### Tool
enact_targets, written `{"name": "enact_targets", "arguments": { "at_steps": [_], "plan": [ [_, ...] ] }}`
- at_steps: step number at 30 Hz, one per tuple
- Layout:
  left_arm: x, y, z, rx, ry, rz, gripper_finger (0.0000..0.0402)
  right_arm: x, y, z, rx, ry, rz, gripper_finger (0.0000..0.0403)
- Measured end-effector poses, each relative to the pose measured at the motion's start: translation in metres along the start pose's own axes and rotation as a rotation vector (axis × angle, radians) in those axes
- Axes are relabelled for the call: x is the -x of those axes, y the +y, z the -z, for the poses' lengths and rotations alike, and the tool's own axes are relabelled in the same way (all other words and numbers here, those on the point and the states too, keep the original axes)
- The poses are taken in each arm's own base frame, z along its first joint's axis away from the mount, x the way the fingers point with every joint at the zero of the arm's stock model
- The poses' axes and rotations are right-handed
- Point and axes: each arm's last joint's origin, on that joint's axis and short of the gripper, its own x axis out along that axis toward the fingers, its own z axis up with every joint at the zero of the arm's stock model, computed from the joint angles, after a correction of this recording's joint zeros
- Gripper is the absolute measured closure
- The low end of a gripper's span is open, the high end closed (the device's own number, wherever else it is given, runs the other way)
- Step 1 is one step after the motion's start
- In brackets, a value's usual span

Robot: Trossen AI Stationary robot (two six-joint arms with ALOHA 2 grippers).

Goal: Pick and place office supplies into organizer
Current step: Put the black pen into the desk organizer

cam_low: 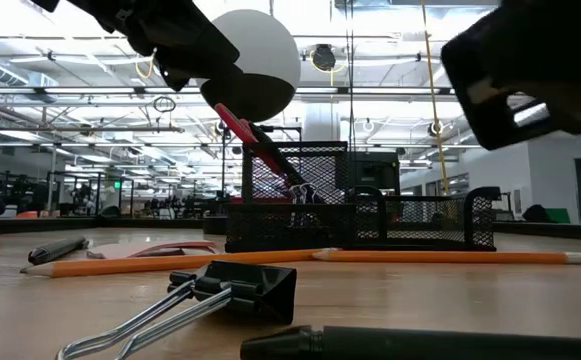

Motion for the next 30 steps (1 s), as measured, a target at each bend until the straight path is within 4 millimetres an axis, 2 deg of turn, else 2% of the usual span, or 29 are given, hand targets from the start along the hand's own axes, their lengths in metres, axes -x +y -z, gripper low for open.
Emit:
{"name": "enact_targets", "arguments": {
  "at_steps": [14, 19, 23, 30],
  "plan": [
    [0.000, 0.000, 0.001, -0.003, 0.006, -0.001, 0.0252, -0.011, -0.002, 0.040, -0.077, 0.207, 0.041, 0.0268],
    [0.000, 0.000, 0.001, -0.003, 0.006, -0.001, 0.0252, -0.009, -0.007, 0.048, -0.022, 0.276, 0.121, 0.0275],
    [0.000, 0.000, 0.001, -0.001, 0.005, -0.001, 0.0252, -0.008, -0.014, 0.052, -0.005, 0.290, 0.179, 0.0296],
    [0.000, 0.000, 0.001, 0.001, 0.006, 0.001, 0.0252, -0.007, -0.033, 0.060, -0.039, 0.318, 0.236, 0.0362]
  ]
}}
